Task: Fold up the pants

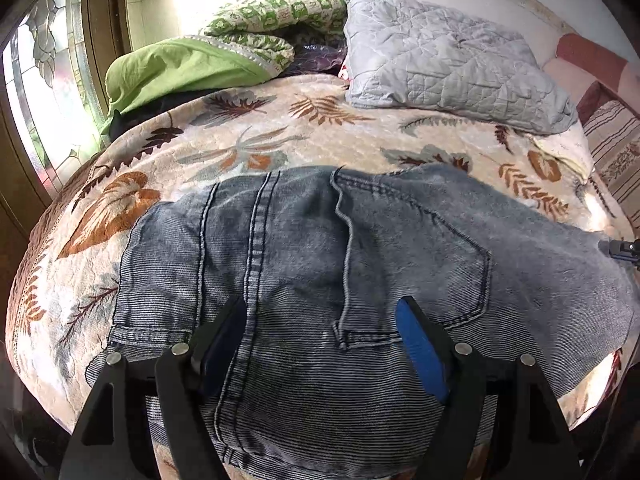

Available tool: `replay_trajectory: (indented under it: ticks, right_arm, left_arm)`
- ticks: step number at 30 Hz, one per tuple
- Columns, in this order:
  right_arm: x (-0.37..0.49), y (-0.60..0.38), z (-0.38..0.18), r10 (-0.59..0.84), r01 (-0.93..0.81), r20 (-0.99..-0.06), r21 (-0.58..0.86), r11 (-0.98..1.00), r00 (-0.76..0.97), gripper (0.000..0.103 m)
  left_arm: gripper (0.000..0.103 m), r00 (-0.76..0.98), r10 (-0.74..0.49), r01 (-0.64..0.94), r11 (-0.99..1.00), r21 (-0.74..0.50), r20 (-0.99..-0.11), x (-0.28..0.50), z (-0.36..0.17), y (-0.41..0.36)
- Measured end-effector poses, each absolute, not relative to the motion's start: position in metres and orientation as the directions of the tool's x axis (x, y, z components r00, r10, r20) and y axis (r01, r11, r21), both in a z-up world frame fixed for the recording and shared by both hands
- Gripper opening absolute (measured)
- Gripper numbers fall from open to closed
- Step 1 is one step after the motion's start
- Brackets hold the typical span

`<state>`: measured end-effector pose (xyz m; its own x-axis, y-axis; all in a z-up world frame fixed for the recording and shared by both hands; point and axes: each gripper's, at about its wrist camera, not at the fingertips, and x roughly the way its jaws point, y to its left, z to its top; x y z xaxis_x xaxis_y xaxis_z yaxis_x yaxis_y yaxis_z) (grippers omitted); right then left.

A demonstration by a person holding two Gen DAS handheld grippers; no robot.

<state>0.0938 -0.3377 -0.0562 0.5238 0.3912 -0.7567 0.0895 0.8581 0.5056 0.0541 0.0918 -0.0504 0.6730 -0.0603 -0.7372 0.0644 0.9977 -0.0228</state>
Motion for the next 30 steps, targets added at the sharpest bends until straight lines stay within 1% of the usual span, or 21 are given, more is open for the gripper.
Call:
replay_trajectory:
  ticks: [3, 4, 5, 6, 8, 9, 11, 14, 17, 18, 20, 22, 23, 24, 25, 28, 30]
  right_arm:
    - [0.071, -0.392, -0.048, 0.277, 0.182, -0.771, 0.45, 0.874, 0.573, 0.005]
    - [0.066, -0.408, -0.046, 0.224, 0.22, -0.785, 0.414, 0.883, 0.577, 0.005]
    - [0.064, -0.422, -0.046, 0.177, 0.25, -0.798, 0.378, 0.891, 0.576, 0.005]
    - [0.062, -0.437, -0.049, 0.157, 0.272, -0.804, 0.367, 0.89, 0.573, 0.005]
    - [0.063, -0.464, -0.06, 0.17, 0.308, -0.811, 0.395, 0.865, 0.56, 0.005]
    - [0.067, -0.472, -0.067, 0.199, 0.313, -0.816, 0.417, 0.853, 0.543, 0.005]
    - [0.076, -0.475, -0.076, 0.223, 0.283, -0.825, 0.412, 0.866, 0.519, 0.006]
    - [0.093, -0.472, -0.076, 0.272, 0.203, -0.81, 0.426, 0.882, 0.519, 0.006]
    - [0.1, -0.474, -0.076, 0.292, 0.187, -0.798, 0.444, 0.876, 0.528, 0.006]
    - [0.1, -0.474, -0.077, 0.303, 0.175, -0.795, 0.449, 0.876, 0.525, 0.013]
    - [0.104, -0.473, -0.08, 0.321, 0.16, -0.794, 0.458, 0.874, 0.515, 0.019]
    - [0.103, -0.474, -0.076, 0.335, 0.147, -0.774, 0.477, 0.866, 0.538, 0.035]
    - [0.1, -0.476, -0.073, 0.331, 0.149, -0.766, 0.481, 0.864, 0.551, 0.063]
    - [0.098, -0.478, -0.069, 0.305, 0.163, -0.765, 0.467, 0.869, 0.567, 0.082]
    - [0.096, -0.481, -0.066, 0.28, 0.173, -0.762, 0.453, 0.875, 0.583, 0.082]
    - [0.096, -0.488, -0.07, 0.284, 0.18, -0.776, 0.451, 0.874, 0.563, 0.082]
    - [0.098, -0.489, -0.074, 0.293, 0.179, -0.785, 0.451, 0.874, 0.546, 0.078]
  left_arm:
    - [0.078, 0.703, -0.155, 0.15, 0.986, -0.069, -0.694, 0.042, -0.031, 0.075]
    - [0.078, 0.698, -0.184, 0.187, 0.98, -0.072, -0.692, 0.039, -0.029, 0.066]
    - [0.078, 0.679, -0.197, 0.218, 0.974, -0.062, -0.708, 0.04, -0.032, 0.057]
    - [0.078, 0.652, -0.175, 0.229, 0.973, -0.028, -0.738, 0.043, -0.04, 0.046]
    - [0.078, 0.558, -0.078, 0.241, 0.968, 0.071, -0.826, 0.051, -0.068, 0.029]
    - [0.078, 0.546, -0.034, 0.248, 0.961, 0.122, -0.837, 0.051, -0.078, 0.023]
    - [0.078, 0.587, 0.001, 0.259, 0.947, 0.189, -0.81, 0.043, -0.079, 0.016]
    - [0.079, 0.57, -0.007, 0.251, 0.954, 0.166, -0.822, 0.045, -0.078, 0.019]
    - [0.079, 0.569, -0.014, 0.25, 0.956, 0.157, -0.822, 0.045, -0.078, 0.022]
    - [0.079, 0.572, -0.011, 0.25, 0.955, 0.162, -0.82, 0.044, -0.078, 0.021]
    - [0.08, 0.573, -0.012, 0.25, 0.955, 0.16, -0.82, 0.045, -0.079, 0.021]
    - [0.08, 0.574, -0.016, 0.251, 0.955, 0.157, -0.819, 0.045, -0.079, 0.021]
    - [0.08, 0.576, -0.018, 0.252, 0.955, 0.157, -0.817, 0.045, -0.079, 0.021]
    - [0.08, 0.578, -0.019, 0.253, 0.955, 0.156, -0.816, 0.044, -0.079, 0.021]
    - [0.08, 0.579, -0.02, 0.253, 0.955, 0.155, -0.815, 0.044, -0.079, 0.021]
    - [0.081, 0.581, -0.022, 0.252, 0.955, 0.154, -0.814, 0.044, -0.079, 0.021]
    - [0.081, 0.582, -0.023, 0.252, 0.955, 0.154, -0.813, 0.044, -0.079, 0.022]
